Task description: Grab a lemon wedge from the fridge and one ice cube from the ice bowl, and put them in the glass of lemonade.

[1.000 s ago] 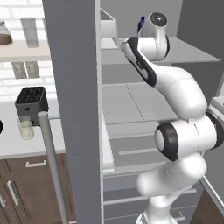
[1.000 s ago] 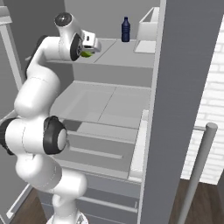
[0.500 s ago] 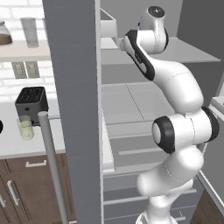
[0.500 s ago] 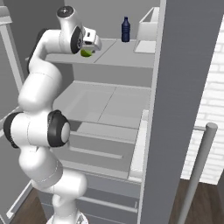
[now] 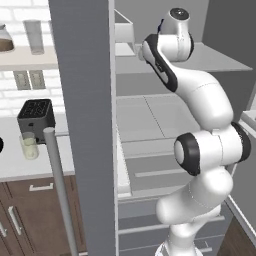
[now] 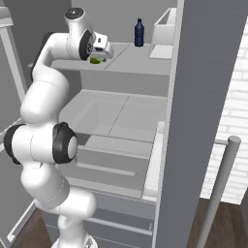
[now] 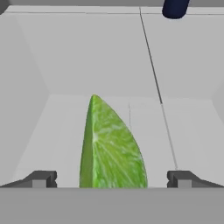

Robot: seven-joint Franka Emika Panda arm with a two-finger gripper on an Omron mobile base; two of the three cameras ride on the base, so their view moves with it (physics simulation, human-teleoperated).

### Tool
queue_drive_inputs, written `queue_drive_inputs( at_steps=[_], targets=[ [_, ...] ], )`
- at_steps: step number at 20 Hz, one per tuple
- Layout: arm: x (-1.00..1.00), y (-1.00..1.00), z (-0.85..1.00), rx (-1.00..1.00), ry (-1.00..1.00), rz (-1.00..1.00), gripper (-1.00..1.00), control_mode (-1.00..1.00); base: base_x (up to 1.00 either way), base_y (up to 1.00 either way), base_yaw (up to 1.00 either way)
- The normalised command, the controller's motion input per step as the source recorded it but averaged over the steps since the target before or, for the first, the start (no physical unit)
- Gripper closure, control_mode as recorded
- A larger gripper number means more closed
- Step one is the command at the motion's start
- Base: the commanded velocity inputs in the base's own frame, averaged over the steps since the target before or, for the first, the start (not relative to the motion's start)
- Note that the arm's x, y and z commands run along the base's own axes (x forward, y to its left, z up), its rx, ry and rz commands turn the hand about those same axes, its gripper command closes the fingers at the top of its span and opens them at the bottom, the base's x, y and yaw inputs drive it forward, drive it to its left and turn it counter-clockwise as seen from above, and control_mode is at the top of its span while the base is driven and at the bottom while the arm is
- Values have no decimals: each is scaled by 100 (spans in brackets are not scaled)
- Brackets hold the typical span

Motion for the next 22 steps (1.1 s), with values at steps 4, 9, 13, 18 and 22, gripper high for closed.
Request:
queue_drive_inputs(
  at_steps=[4,9,13,18,22],
  targets=[
    [0,-8,-9,0,0,0,-100,-100,0,0,0],
    [0,0,-1,0,0,0,-100,-100,0,0,0],
    [0,0,-4,0,4,0,-100,-100,0,0,0],
    [0,0,-14,0,10,0,100,-100,0,0,0],
    [0,0,-11,0,11,0,100,-100,0,0,0]
  ],
)
